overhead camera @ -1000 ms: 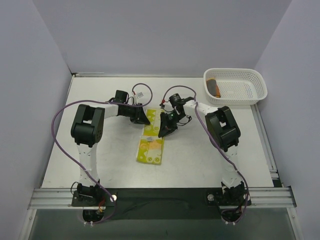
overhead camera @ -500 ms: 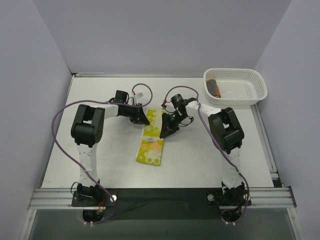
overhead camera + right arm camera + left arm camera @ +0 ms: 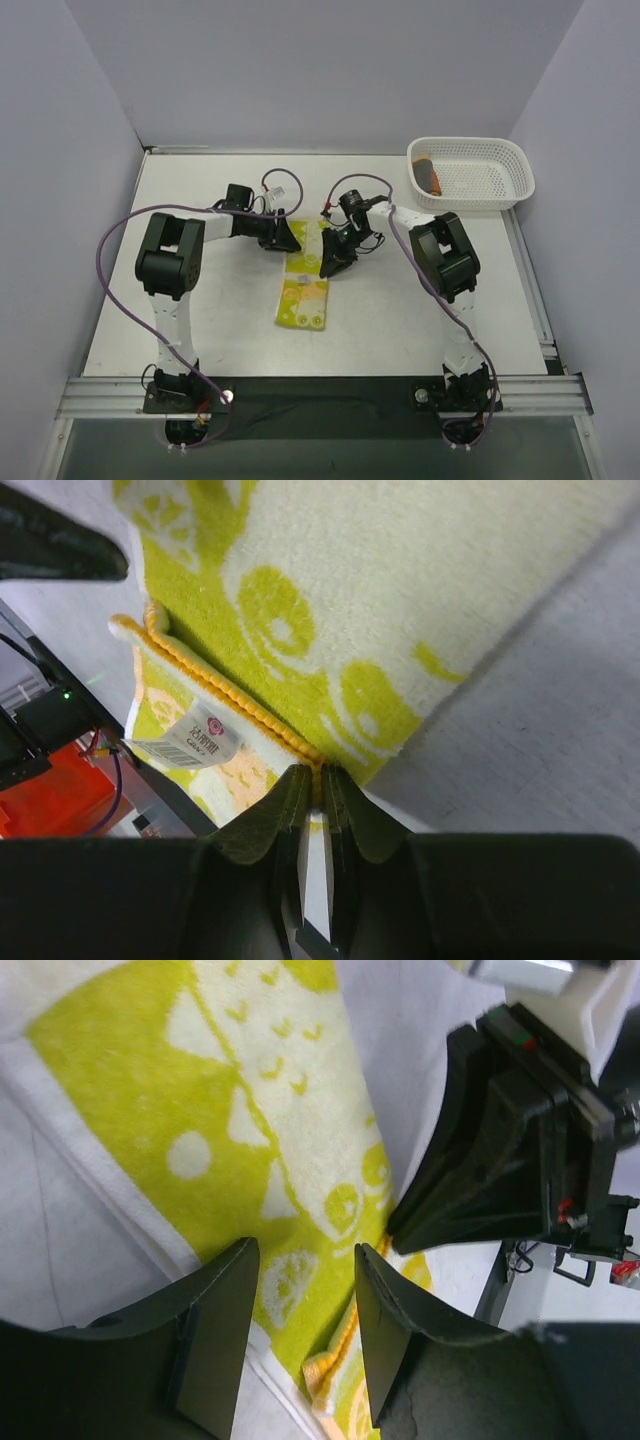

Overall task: Roll the towels
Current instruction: Fold the towel

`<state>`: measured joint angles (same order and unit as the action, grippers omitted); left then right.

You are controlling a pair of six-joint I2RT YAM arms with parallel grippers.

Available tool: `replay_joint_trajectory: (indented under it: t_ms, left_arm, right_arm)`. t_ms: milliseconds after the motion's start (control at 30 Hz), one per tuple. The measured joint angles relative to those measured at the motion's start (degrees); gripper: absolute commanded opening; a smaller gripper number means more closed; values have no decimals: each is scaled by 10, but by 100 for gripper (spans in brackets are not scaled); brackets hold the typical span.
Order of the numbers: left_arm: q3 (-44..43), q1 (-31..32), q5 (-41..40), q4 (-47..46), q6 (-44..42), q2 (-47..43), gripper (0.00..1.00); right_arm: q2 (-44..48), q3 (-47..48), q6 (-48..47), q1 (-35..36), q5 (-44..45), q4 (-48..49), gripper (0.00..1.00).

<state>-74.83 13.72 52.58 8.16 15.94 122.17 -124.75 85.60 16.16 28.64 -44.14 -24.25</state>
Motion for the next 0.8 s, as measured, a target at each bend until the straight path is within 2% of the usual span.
replay_joint_trajectory:
  t_ms: [167, 200, 267, 367, 500, 633, 733, 800]
  left_arm:
    - [83, -25, 0, -16, -11, -83, 58]
    - [92, -32, 1, -7, -24, -105, 58]
    - [97, -43, -4, 21, -79, -158, 60]
    - [97, -44, -22, 74, -188, -242, 61]
    - [127, -27, -57, 132, -346, -351, 61]
    - [213, 44, -134, 174, -488, -449, 61]
    - [270, 146, -201, 190, -564, -500, 60]
    - [296, 222, -246, 194, -604, -514, 57]
  right_arm:
    - [-16, 37, -22, -5, 14, -19, 16]
    - [-20, 45, -28, -7, 17, -20, 24]
    - [-24, 61, -38, -15, 19, -28, 30]
    - [-24, 69, -45, -27, 14, -38, 47]
    - [-10, 60, -46, -39, 7, -47, 49]
    - [28, 42, -47, -42, 6, -60, 50]
    - [63, 39, -50, -42, 7, -64, 50]
    - [83, 39, -55, -42, 7, -64, 43]
